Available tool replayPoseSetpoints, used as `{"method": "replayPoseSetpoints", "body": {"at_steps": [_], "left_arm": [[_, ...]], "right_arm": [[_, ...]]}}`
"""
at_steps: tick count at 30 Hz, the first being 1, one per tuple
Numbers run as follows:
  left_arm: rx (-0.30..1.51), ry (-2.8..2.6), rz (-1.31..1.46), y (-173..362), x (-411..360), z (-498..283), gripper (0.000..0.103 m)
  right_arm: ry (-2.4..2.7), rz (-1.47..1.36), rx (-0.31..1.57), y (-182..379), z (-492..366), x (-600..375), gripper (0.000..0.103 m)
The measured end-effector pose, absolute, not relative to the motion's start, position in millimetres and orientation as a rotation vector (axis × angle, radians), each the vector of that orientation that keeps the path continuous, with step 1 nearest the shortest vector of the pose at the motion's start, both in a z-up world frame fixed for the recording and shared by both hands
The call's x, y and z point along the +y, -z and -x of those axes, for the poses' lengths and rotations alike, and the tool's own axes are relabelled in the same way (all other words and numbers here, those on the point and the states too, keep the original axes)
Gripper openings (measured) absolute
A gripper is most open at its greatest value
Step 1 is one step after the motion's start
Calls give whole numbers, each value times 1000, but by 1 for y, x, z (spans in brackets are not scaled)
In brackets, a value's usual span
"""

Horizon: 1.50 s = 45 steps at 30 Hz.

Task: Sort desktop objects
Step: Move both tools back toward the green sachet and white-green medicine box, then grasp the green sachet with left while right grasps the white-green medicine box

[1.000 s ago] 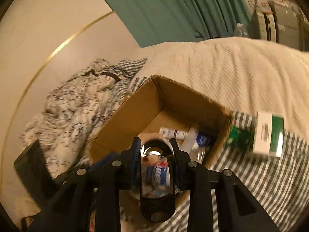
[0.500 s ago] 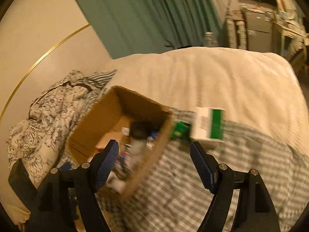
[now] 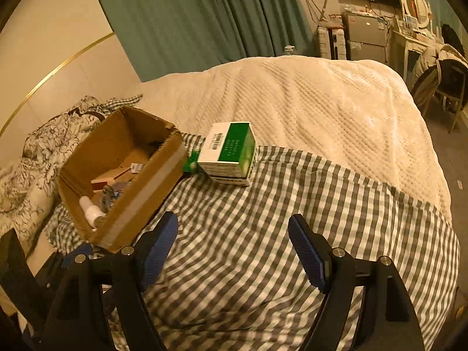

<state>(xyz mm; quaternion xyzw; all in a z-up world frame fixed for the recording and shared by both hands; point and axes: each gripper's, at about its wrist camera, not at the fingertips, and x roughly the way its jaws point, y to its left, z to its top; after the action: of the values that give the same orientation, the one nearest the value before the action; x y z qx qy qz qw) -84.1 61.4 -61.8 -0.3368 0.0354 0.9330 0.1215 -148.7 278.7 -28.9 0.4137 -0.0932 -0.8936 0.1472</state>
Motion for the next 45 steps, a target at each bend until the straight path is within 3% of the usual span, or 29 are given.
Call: {"method": "replayPoseSetpoints", "body": {"at_steps": [7, 16, 23, 27, 31, 34, 40, 42, 45], "left_arm": [[133, -2691, 1056, 103, 89, 161, 100], [323, -2780, 1157, 144, 103, 242, 100], [128, -2700, 1148, 160, 87, 242, 99], [-19, -2700, 1094, 158, 67, 232, 90], [-101, -2724, 1115, 166, 54, 229, 87], [-178, -2731, 1188, 177, 42, 237, 78], [-174, -2740, 1209, 181, 38, 236, 78], [-174, -2739, 1217, 181, 37, 236, 78], [-169, -2726, 1245, 181, 35, 239, 78]], "right_arm": [[2601, -1168, -343, 53, 177, 289, 78], [2695, -1158, -253, 66, 223, 281, 79], [2596, -1212, -221, 93, 260, 254, 92], [2567, -1210, -260, 100, 280, 230, 103], [2585, -1236, -173, 113, 288, 208, 103], [2553, -1281, -154, 117, 295, 194, 102], [2602, -1338, -117, 137, 308, 187, 102], [2581, -1313, -140, 140, 303, 198, 81], [2561, -1308, -165, 131, 300, 222, 81]]}}
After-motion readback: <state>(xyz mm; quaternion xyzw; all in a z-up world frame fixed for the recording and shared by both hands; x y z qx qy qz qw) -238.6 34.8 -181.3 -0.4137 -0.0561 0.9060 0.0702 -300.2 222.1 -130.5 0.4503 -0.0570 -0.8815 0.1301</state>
